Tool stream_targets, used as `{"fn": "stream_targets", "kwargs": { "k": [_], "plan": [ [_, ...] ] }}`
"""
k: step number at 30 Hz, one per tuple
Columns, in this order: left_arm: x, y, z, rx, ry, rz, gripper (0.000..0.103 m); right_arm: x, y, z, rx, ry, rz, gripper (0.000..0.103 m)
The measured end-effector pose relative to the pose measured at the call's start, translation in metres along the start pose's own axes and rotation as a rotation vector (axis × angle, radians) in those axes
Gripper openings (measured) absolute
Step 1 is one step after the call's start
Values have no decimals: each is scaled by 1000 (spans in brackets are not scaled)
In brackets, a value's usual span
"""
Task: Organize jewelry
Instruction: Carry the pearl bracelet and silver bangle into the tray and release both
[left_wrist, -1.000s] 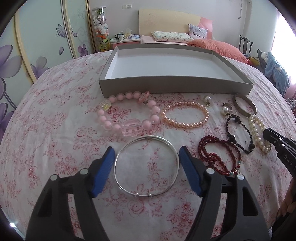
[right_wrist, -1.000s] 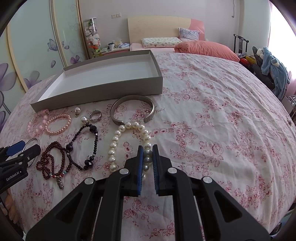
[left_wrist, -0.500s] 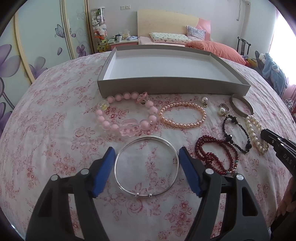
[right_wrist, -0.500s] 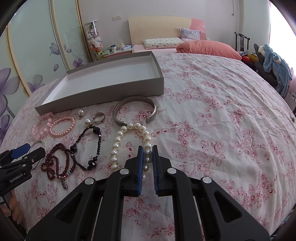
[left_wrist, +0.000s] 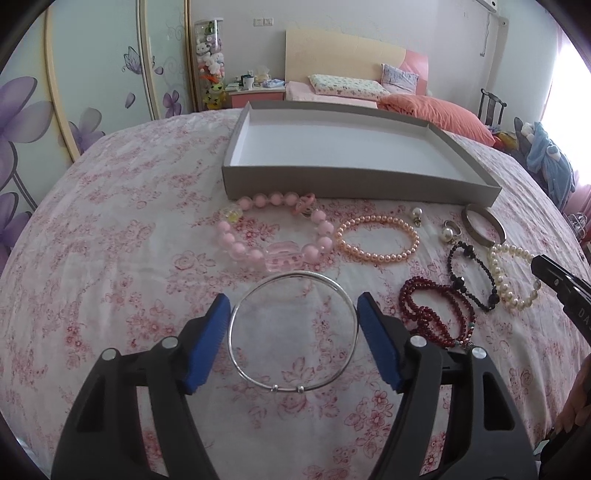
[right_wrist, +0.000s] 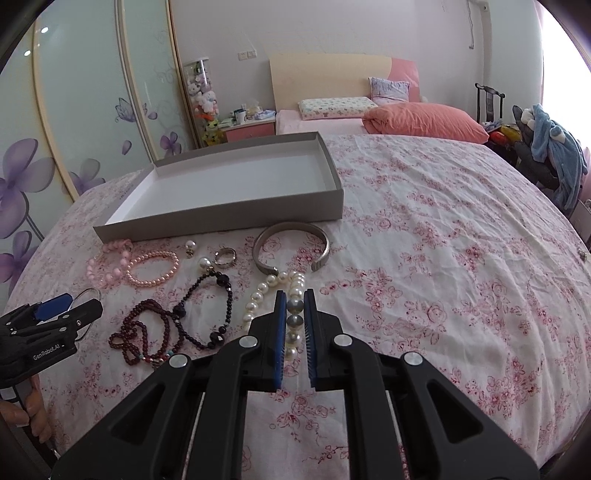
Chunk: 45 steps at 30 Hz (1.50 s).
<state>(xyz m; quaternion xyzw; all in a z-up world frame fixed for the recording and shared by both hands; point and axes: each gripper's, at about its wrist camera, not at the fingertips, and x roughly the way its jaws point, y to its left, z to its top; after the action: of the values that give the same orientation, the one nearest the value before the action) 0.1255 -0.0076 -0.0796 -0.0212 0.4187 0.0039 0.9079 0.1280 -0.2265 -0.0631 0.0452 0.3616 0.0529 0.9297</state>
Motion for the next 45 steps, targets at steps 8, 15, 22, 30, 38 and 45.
{"fn": "stream_targets", "kwargs": {
  "k": [8,15,22,30,38,45],
  "plan": [
    [-16,5,2,-19,-48,6,69,-13,6,8,-12,-54,28,10],
    [-34,3,9,-19,-114,5,69,-23,11,13,-25,-92,46,10],
    [-46,-2,16,-8,-167,14,69,-30,17,16,-35,-118,64,10],
    [-51,-7,25,6,-205,18,69,-37,25,29,-59,-160,81,10],
    [-58,-9,55,28,-249,18,69,-50,38,64,-121,-255,79,10],
    [-58,-14,93,40,-303,31,69,-44,45,99,-151,-320,72,10]
  ]
}}
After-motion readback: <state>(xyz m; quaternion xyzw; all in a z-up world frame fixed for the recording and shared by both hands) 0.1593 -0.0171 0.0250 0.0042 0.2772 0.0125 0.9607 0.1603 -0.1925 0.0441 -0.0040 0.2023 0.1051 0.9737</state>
